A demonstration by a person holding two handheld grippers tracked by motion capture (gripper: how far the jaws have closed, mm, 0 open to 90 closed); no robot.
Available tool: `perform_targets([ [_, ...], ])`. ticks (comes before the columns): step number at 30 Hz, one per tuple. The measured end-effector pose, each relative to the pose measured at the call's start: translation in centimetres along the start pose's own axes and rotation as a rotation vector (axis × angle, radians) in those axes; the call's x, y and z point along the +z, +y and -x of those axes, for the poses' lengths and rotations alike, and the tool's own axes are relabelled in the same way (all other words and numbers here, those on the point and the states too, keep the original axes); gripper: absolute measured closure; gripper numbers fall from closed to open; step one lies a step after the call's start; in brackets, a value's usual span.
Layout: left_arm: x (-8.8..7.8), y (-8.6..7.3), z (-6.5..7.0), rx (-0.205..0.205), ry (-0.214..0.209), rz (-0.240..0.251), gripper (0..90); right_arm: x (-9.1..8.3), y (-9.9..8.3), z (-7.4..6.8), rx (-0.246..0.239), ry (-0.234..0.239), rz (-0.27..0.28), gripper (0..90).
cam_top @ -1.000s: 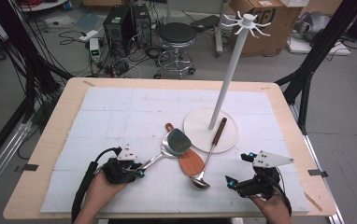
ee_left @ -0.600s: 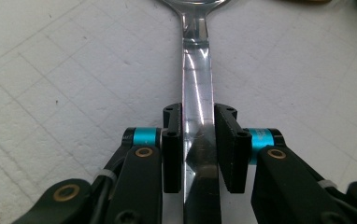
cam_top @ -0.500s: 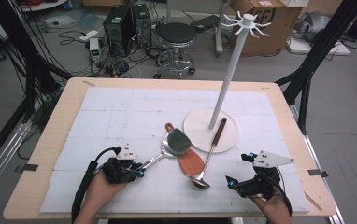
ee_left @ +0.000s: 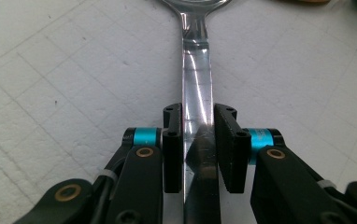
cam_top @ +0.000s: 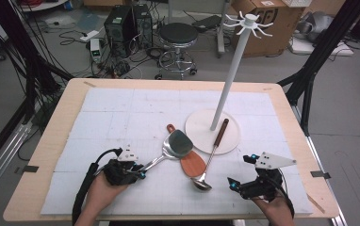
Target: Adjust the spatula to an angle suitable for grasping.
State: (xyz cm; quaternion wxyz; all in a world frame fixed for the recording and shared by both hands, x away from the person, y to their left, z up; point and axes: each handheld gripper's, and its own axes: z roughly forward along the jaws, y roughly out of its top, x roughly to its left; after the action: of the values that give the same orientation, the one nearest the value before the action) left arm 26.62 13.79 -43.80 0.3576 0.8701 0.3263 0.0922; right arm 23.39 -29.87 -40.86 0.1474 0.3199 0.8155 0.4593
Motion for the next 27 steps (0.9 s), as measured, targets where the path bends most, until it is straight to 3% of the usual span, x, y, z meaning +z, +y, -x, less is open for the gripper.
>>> perform_targets([
  [23, -0.33, -0.03, 0.07, 0.021, 0.006, 0.016, 74.3, 0.08, 0.02, 0.01, -0.002, 0.004, 0.000, 0.5],
  [27, -0.61, -0.02, -0.01, 0.015, -0.006, 0.041, 74.6, 0.10, 0.02, -0.02, -0.001, 0.004, -0.001, 0.5],
])
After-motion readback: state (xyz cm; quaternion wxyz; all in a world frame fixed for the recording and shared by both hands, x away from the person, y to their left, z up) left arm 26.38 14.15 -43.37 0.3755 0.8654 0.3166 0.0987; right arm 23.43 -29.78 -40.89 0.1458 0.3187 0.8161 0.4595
